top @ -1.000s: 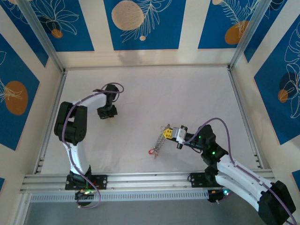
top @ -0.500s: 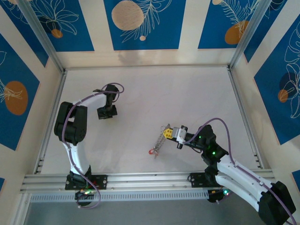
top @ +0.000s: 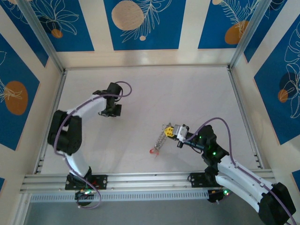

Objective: Put the keys on the keyring

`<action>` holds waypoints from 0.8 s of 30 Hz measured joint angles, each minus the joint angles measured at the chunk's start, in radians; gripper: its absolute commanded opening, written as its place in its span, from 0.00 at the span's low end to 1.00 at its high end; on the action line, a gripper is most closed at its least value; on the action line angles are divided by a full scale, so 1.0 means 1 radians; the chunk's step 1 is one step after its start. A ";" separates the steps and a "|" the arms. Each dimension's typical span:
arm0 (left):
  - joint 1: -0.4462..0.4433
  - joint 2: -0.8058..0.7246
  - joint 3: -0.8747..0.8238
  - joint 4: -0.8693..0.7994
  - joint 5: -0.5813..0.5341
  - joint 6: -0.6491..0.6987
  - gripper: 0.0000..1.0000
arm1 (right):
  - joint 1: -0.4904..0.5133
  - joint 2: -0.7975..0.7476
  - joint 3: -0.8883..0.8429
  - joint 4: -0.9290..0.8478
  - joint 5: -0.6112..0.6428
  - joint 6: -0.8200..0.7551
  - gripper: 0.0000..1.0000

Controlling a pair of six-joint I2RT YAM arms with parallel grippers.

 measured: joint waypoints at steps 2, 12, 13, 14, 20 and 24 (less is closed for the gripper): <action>-0.040 -0.092 -0.029 0.045 0.029 0.068 0.00 | -0.002 0.006 0.001 -0.008 0.004 0.024 0.00; -0.124 -0.307 -0.243 0.349 0.280 0.291 0.00 | -0.071 0.148 0.051 -0.022 -0.054 0.116 0.00; -0.128 -0.307 -0.248 0.355 0.306 0.309 0.00 | -0.074 0.157 0.063 -0.032 -0.062 0.109 0.00; -0.134 -0.308 -0.251 0.362 0.330 0.323 0.00 | -0.074 0.163 0.076 -0.044 -0.064 0.101 0.00; -0.203 -0.366 -0.267 0.375 0.484 0.385 0.00 | -0.068 0.173 0.144 -0.062 -0.052 0.007 0.00; -0.246 -0.413 -0.272 0.372 0.563 0.413 0.00 | -0.048 0.186 0.161 -0.082 -0.021 -0.058 0.00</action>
